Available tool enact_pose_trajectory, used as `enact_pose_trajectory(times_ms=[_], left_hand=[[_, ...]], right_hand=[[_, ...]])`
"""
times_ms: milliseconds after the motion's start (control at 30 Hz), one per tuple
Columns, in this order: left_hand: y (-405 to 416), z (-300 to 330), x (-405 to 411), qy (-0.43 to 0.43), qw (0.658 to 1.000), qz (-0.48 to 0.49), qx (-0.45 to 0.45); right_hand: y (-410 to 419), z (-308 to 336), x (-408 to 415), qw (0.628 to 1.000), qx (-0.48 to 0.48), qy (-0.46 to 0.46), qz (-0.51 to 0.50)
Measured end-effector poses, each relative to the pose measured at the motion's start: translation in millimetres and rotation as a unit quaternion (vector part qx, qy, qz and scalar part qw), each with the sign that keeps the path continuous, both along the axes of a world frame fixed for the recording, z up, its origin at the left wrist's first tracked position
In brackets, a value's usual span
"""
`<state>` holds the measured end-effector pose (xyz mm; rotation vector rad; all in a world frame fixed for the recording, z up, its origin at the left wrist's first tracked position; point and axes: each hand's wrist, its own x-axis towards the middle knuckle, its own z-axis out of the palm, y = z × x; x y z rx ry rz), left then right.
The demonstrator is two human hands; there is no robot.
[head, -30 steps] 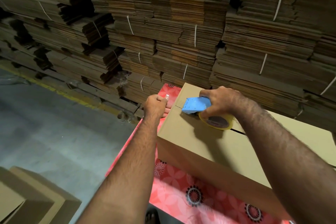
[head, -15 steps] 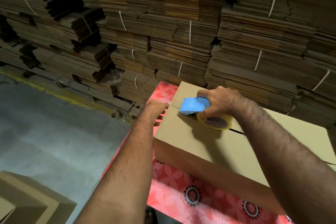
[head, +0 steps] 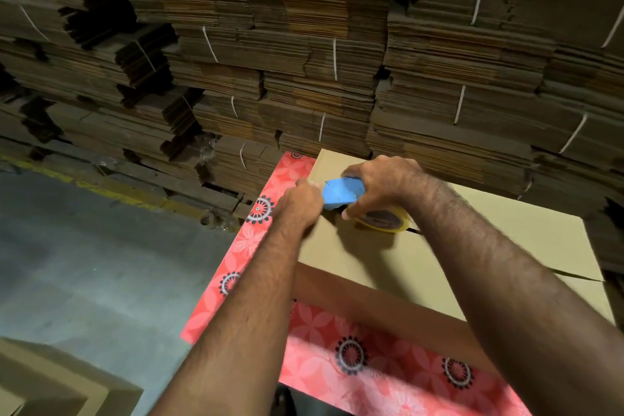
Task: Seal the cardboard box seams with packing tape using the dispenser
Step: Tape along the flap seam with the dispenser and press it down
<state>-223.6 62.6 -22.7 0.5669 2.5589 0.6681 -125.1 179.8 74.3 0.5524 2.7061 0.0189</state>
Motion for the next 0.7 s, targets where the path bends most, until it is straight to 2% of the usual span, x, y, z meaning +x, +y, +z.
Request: enact_pose_trajectory(times_ms=[100,333,567,633,700], left_hand=[[-2,1,4,0.02,0.998,0.004,-0.055],[-13,1,4,0.039,0.996,-0.013,-0.075],[-15,3,5,0.051,0.995,-0.012,-0.087],[-18,2,7,0.116,0.991,-0.012,-0.065],[-26,-6,13,0.239,0.968,-0.072,-0.011]], right_hand=[[-4,-1,2,1.0,0.015,0.0,0.015],[-4,7,17,0.999,0.005,0.018,0.027],[10,13,43,1.0,0.006,-0.006,0.005],[9,13,43,1.0,0.02,-0.005,0.011],[5,10,40,0.999,0.033,-0.001,0.021]])
